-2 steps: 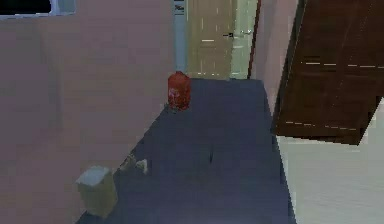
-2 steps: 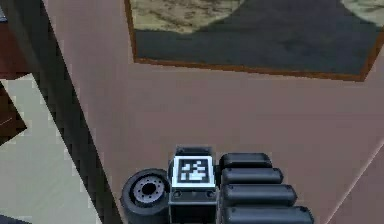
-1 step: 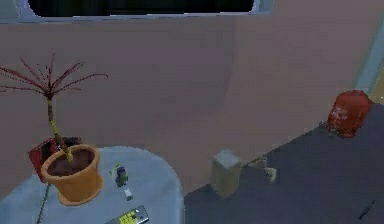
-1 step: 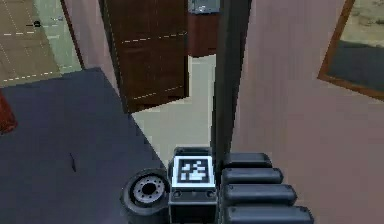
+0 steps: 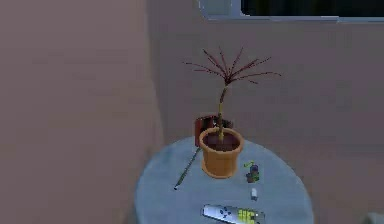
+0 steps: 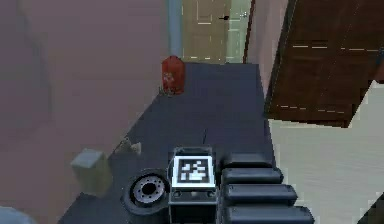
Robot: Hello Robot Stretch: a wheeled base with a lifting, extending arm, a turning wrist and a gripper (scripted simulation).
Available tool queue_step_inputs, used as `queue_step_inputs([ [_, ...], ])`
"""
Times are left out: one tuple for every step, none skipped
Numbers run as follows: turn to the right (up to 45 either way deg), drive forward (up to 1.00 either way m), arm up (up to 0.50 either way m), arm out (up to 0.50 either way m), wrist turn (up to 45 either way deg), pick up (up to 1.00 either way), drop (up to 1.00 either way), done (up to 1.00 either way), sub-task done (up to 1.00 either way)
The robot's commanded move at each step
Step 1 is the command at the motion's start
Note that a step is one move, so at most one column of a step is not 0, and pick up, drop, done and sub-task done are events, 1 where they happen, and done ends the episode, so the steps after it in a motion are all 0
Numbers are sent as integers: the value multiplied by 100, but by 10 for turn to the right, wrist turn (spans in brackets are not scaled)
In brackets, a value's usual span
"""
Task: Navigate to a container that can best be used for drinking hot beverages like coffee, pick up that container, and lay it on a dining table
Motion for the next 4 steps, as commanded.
queue_step_inputs([
  [-450,0,0,0,0,0,0,0,0],
  [-150,0,0,0,0,0,0,0,0],
  [0,0,0,44,0,0,0,0,0],
  [0,0,0,0,390,0,0,0,0],
])
